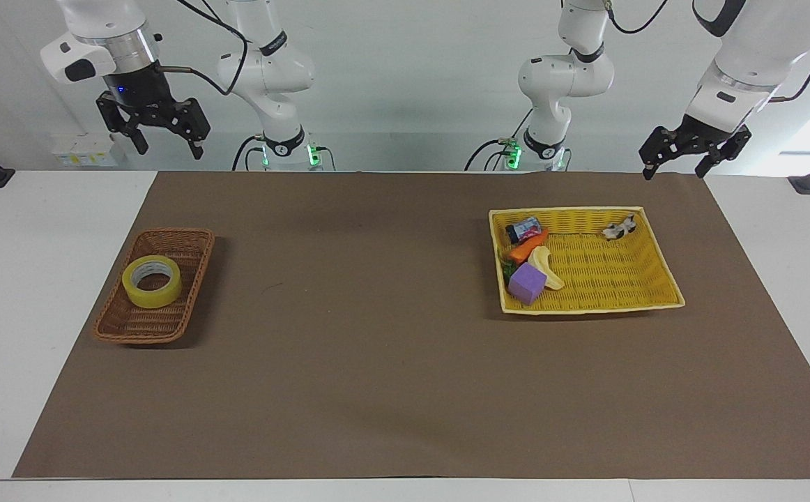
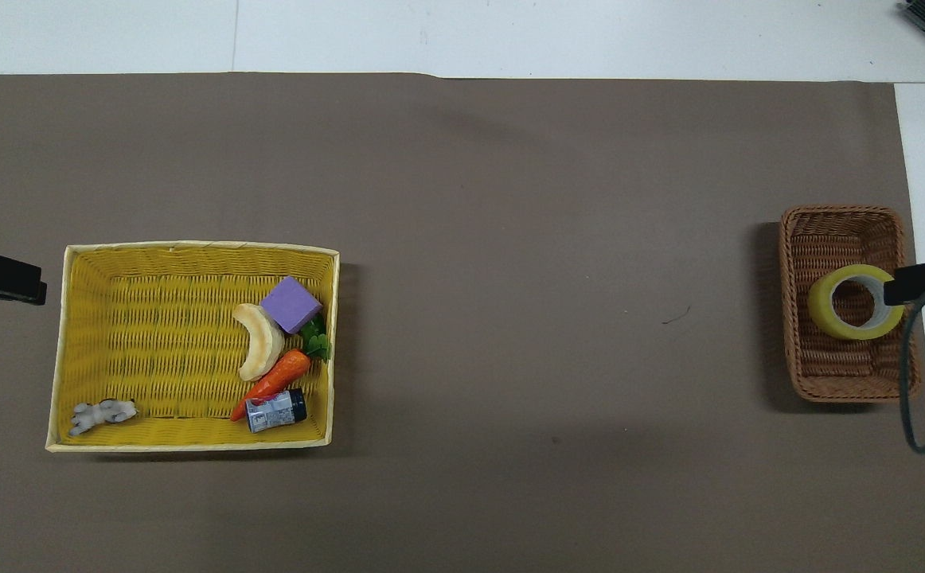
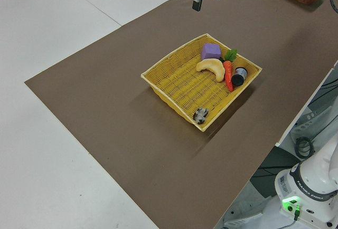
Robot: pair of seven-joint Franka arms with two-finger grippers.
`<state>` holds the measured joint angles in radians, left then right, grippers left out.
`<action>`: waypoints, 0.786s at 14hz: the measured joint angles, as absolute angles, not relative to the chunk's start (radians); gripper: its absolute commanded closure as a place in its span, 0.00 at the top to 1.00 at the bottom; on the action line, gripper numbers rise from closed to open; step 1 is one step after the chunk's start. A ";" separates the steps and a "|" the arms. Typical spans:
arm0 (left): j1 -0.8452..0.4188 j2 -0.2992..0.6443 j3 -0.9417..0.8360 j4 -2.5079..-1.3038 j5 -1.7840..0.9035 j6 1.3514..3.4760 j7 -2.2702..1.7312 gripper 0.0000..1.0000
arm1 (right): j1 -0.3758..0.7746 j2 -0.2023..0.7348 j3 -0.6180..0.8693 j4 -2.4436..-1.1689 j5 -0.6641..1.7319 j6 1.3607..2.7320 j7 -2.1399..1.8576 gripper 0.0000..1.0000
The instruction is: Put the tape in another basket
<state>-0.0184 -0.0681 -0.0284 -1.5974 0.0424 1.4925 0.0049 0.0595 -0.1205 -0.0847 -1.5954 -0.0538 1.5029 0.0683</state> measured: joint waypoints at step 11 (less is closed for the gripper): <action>-0.018 -0.068 -0.028 -1.597 0.042 1.492 0.005 1.00 | 0.032 -0.112 -0.100 -1.590 -0.015 1.488 0.070 1.00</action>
